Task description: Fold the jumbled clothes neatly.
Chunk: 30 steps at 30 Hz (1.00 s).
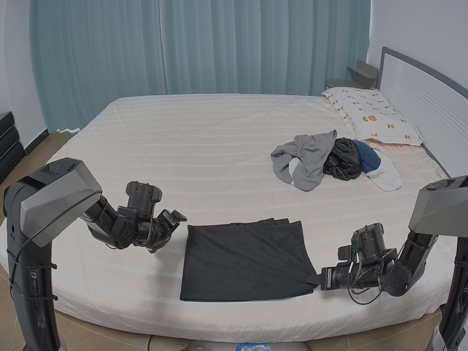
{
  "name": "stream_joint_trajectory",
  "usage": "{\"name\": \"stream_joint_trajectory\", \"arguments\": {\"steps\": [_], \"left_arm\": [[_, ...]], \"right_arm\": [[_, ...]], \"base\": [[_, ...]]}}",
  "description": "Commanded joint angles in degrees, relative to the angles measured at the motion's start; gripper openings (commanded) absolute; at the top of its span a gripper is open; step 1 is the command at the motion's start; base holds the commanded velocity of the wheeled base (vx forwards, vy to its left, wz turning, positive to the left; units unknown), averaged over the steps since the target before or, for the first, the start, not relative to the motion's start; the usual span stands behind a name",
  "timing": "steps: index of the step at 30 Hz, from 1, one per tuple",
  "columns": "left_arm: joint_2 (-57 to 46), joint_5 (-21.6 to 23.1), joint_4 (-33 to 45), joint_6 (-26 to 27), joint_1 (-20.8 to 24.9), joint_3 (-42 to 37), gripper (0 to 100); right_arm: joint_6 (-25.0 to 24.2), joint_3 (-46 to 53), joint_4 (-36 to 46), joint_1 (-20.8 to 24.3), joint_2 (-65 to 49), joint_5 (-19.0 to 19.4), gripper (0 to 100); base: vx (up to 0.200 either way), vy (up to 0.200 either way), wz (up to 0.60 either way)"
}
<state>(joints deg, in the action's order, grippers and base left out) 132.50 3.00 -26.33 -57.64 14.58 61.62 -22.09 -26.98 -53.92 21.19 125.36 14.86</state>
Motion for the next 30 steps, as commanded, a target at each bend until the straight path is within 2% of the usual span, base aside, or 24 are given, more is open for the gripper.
{"name": "stream_joint_trajectory", "arguments": {"steps": [1, 7, 14, 18, 27, 30], "left_arm": [[0.0, 0.0, 0.0, 0.0, 0.0, 0.0, 100], [0.1, 0.0, 0.0, 0.0, 0.1, 0.0, 100], [0.2, 0.0, 0.0, 0.0, 0.1, 0.0, 100], [0.2, 0.0, 0.0, 0.1, 0.2, 0.0, 100], [0.2, -0.1, -0.1, 0.1, 0.2, 0.0, 100], [0.2, -0.1, -0.1, 0.0, 0.2, 0.0, 100]], "right_arm": [[-0.6, -4.0, 0.6, -2.0, -1.3, 0.3, 100], [-3.1, -13.0, 2.1, -3.5, 3.1, 0.0, 100], [-9.6, -26.7, 8.2, -3.5, 9.1, 0.0, 100], [-10.3, -32.5, 12.4, -3.6, 11.0, 0.0, 100], [-10.5, -39.5, 15.0, -3.0, 14.2, -0.3, 100], [-10.4, -41.4, 15.2, -3.0, 15.3, -2.2, 100]], "base": [[0.000, 0.000, 0.00], [0.000, 0.000, 0.00], [0.000, 0.000, 0.00], [0.000, 0.000, 0.00], [0.000, 0.000, 0.00], [0.000, 0.000, 0.00]]}}
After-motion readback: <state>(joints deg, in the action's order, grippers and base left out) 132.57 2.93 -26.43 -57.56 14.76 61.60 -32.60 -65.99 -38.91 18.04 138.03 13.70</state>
